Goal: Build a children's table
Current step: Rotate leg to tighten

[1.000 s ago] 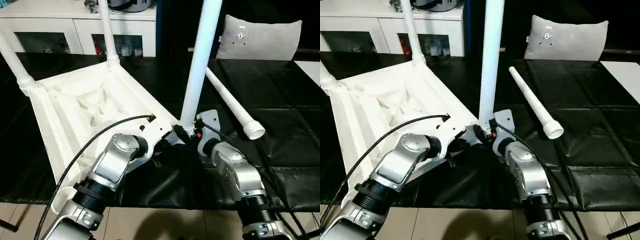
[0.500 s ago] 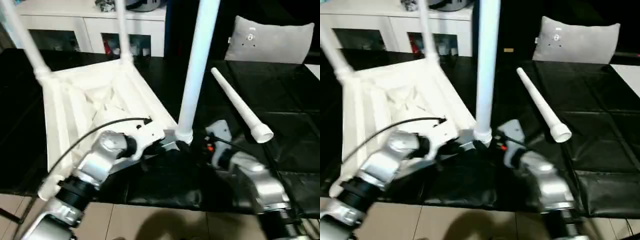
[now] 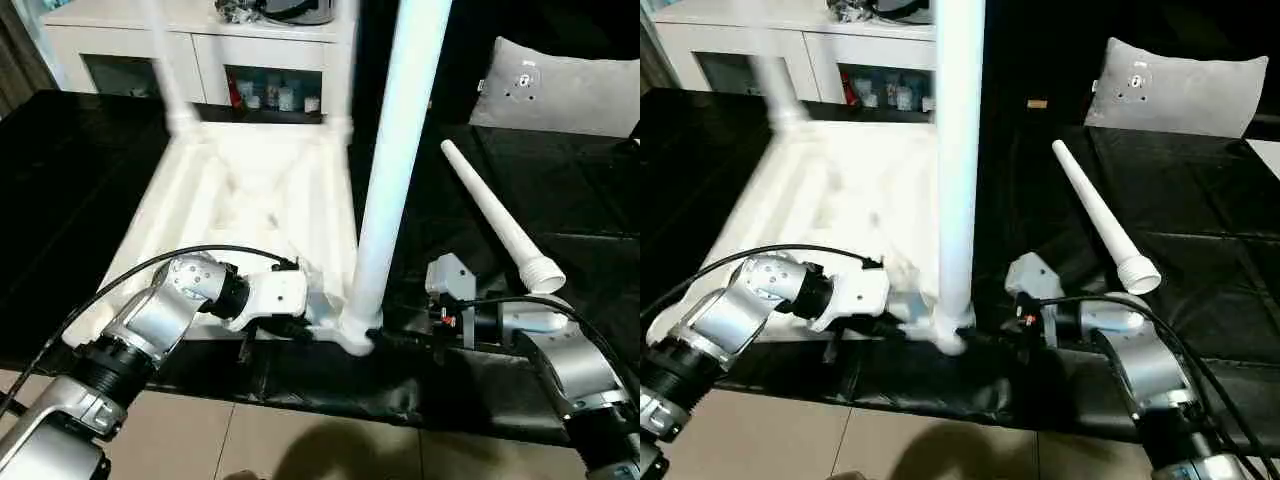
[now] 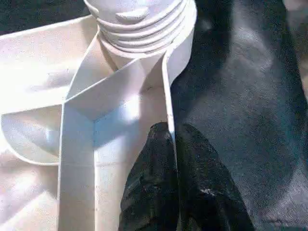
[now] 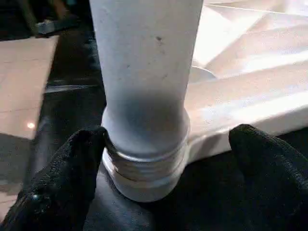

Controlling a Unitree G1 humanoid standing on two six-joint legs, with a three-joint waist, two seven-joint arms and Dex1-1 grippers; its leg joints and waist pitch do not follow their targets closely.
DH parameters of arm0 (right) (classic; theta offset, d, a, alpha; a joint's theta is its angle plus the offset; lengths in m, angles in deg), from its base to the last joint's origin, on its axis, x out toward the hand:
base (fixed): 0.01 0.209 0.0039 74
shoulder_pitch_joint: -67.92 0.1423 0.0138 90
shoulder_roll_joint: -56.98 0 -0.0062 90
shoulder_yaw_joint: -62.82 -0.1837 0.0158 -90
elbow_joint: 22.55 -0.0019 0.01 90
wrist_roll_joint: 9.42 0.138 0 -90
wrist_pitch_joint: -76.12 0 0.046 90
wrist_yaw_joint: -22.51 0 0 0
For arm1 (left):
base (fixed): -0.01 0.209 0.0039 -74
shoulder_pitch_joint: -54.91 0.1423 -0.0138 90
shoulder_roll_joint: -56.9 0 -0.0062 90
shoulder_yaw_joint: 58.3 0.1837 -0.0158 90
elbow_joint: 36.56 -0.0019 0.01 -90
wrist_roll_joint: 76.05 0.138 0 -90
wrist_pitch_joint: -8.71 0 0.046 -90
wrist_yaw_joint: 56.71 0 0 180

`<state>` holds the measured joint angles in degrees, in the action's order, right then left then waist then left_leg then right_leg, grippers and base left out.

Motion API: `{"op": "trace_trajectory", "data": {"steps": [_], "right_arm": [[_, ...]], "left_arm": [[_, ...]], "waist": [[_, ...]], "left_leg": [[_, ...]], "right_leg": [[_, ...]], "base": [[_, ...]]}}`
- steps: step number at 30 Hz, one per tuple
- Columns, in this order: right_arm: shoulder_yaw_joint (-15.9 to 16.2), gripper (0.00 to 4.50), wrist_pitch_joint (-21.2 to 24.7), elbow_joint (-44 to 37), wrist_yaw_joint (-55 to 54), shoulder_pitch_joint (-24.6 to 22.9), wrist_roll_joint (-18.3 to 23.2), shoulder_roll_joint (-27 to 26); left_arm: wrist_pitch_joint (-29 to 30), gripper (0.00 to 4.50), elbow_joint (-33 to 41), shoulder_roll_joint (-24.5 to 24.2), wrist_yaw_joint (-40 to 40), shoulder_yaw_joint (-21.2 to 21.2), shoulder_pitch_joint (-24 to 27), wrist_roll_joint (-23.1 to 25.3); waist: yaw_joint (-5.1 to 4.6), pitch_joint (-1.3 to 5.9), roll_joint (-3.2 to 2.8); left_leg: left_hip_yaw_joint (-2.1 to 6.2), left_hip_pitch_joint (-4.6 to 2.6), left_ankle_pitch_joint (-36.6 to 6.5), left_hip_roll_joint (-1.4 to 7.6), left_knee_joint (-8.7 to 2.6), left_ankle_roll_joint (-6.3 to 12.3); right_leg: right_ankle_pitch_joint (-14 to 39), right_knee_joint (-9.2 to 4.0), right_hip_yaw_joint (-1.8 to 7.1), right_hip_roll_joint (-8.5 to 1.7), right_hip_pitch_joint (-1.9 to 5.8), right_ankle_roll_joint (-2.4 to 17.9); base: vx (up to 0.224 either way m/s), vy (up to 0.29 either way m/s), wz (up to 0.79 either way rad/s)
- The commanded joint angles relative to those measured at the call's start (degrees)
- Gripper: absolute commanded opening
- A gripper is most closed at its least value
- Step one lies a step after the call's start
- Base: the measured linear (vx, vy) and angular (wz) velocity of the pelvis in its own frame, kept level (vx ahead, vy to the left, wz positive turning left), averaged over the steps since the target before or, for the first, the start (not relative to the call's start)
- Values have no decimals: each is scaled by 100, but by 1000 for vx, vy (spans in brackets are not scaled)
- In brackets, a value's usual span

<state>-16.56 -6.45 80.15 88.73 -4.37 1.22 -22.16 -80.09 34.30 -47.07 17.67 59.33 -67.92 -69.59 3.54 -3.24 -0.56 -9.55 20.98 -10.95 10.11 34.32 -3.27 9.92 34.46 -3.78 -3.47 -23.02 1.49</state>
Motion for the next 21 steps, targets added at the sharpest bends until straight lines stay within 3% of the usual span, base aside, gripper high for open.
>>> {"op": "trace_trajectory", "data": {"steps": [1,14,21], "right_arm": [[68,412,50,62,110,123,59,-30],[270,289,146,229,391,285,158,-189],[270,274,271,71,415,158,254,-249]], "left_arm": [[-230,0,3,11,340,365,-19,129],[-411,0,-37,40,563,412,-46,89],[-253,0,21,35,502,346,25,71]], "waist": [[-24,382,24],[-20,397,-5],[-18,402,2]], "left_leg": [[66,-35,-1047,301,-395,364],[62,-39,-951,305,-385,329],[59,-39,-936,299,-380,322]], "right_leg": [[1341,-404,293,-466,327,1217],[1196,-385,287,-457,327,1280],[1204,-384,287,-457,333,1268]], "base": [[0,0,0],[0,0,0],[0,0,0]]}}
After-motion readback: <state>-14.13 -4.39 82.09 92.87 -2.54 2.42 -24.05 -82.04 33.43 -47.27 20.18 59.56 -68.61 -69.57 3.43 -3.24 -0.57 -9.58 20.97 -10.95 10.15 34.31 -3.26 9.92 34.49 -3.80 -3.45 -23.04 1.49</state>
